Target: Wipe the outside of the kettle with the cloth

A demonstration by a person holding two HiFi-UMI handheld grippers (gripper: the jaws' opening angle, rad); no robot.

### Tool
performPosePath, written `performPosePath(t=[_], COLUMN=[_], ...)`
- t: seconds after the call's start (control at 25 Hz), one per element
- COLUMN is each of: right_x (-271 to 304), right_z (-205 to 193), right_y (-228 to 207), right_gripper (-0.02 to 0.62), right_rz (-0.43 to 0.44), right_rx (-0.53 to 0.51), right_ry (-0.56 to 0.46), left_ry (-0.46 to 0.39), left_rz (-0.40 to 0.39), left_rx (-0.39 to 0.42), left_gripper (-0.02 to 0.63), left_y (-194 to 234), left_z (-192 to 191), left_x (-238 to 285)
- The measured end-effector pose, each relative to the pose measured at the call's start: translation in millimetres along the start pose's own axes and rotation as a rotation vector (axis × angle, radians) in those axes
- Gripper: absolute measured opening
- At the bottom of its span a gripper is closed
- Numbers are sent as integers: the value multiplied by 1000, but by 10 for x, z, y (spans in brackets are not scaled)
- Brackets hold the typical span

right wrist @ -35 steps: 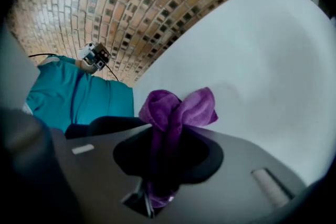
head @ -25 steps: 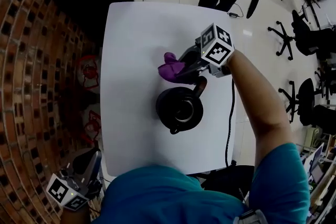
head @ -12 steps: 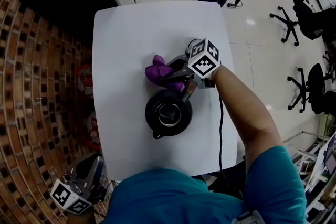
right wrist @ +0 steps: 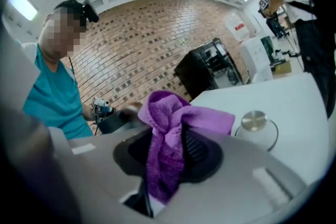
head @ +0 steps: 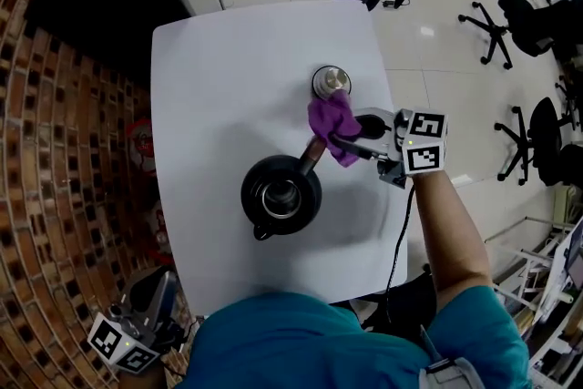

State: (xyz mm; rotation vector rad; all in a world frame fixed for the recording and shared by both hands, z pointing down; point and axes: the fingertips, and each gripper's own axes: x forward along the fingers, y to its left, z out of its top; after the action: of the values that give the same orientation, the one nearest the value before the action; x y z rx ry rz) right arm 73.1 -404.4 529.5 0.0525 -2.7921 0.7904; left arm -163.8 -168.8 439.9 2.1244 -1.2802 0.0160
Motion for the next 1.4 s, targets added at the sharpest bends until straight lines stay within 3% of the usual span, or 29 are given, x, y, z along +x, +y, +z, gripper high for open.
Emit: performPosePath(t=[0.12, 0.32, 0.44, 0.6, 0.84, 1.0, 1.2, 1.4], right_x=[-179, 127, 229, 311, 426, 272, -5, 146], right_z=[-262, -552, -514, -650, -1141, -1138, -848, -1230], right_y=[301, 536, 502, 386, 170, 288, 934, 1038], right_gripper=[94, 94, 92, 92, 92, 94, 94, 94], right_rz=[-45, -144, -203, -209, -233, -206, -127, -66], right_rx=[-52, -428, -570, -620, -791, -878, -890, -838], right_ry=[8, 237, 322, 346, 555, 641, 647, 722], left_ry=[8, 23, 27, 33, 36, 32, 14, 16], left_rz=[-16, -34, -31, -23, -26, -24, -41, -71], left_rx=[8, 26, 31, 30, 31, 34, 39, 48], left_gripper=[2, 2, 2, 2, 2, 2, 2, 2], left_y=[-40, -135, -166, -163, -204, -226, -272, -359], left_z=[8, 24, 33, 13, -13, -5, 50, 19], left_x=[46, 93, 82, 56, 49, 16, 2, 14])
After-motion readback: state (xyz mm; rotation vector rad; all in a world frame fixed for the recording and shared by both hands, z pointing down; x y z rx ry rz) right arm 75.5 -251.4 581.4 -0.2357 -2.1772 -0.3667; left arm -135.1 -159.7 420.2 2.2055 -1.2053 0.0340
